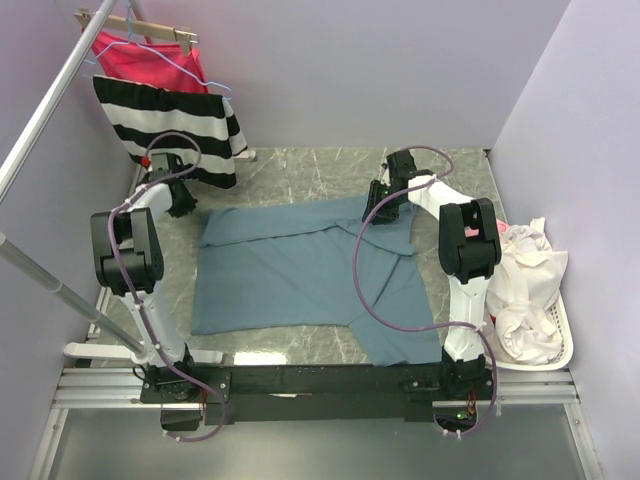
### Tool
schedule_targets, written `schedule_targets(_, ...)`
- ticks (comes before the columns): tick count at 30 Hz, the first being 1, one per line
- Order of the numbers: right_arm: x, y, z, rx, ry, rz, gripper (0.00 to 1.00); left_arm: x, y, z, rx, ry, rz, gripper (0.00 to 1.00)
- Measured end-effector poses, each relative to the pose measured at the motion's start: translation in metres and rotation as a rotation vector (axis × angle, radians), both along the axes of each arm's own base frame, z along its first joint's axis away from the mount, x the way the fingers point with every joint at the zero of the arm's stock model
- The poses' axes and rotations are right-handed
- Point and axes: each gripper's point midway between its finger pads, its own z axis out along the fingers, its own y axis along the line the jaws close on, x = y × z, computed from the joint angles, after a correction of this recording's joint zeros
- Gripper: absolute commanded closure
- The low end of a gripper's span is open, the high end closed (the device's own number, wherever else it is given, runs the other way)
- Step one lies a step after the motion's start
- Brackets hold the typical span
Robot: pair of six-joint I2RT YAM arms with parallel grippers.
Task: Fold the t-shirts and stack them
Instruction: Fold the flattened tshirt in 1/3 of the way
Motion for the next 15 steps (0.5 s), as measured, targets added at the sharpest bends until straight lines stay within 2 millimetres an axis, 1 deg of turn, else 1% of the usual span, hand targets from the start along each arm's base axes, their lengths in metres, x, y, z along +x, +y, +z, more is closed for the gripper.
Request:
schedule_targets(1,0.0,0.0,0.0,0.0,0.0,0.0,0.54,0.001,0.006,0.003,0.018,-0.002,0.012,0.81)
schedule_targets(4,0.0,0.0,0.0,0.0,0.0,0.0,0.54,0.002,0.016,0.006,0.044,-0.004,0.033,0.71)
schedule_targets(5,0.0,0.0,0.0,0.0,0.0,0.0,0.54,0.001,0.016,0.005,0.044,-0.002,0.03,0.63)
schedule_targets(8,0.0,0.0,0.0,0.0,0.0,0.0,0.54,-0.003,0.007,-0.003,0.019,0.002,0.003,0.52)
schedule_targets(12,0.0,0.0,0.0,0.0,-0.001,0.0,0.53,-0.013,-0.012,-0.017,-0.039,0.023,-0.038,0.5)
schedule_targets(15,0.001,0.0,0.0,0.0,-0.003,0.0,0.53,-0.012,-0.022,-0.014,-0.075,0.002,-0.065,0.51)
